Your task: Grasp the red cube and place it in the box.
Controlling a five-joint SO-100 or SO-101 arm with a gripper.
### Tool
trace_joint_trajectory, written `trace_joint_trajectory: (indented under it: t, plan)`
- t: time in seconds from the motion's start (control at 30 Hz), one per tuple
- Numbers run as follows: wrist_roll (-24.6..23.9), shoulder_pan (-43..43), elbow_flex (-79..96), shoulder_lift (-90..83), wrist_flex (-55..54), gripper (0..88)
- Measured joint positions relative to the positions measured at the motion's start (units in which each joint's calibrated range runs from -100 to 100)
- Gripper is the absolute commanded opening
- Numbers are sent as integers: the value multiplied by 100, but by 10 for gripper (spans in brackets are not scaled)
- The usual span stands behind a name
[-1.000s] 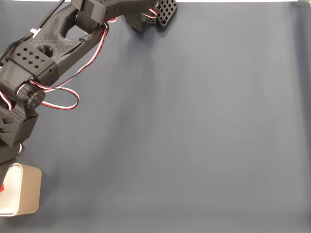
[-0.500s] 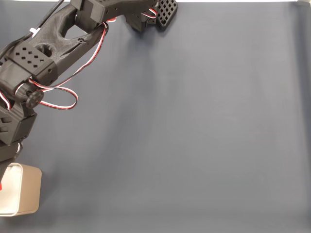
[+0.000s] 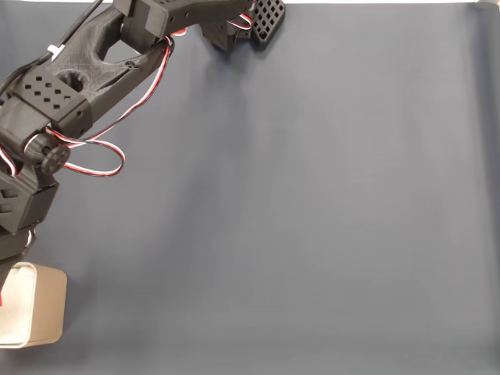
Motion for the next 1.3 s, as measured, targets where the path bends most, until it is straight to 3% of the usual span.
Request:
trace_joint_trajectory:
  t: [0.13,0.27,1.3]
  plan:
    - [-107,-7,0,0,-80,334]
    - [-274,-7,0,0,-159,426]
    - [-376,-7,0,0,-239,448]
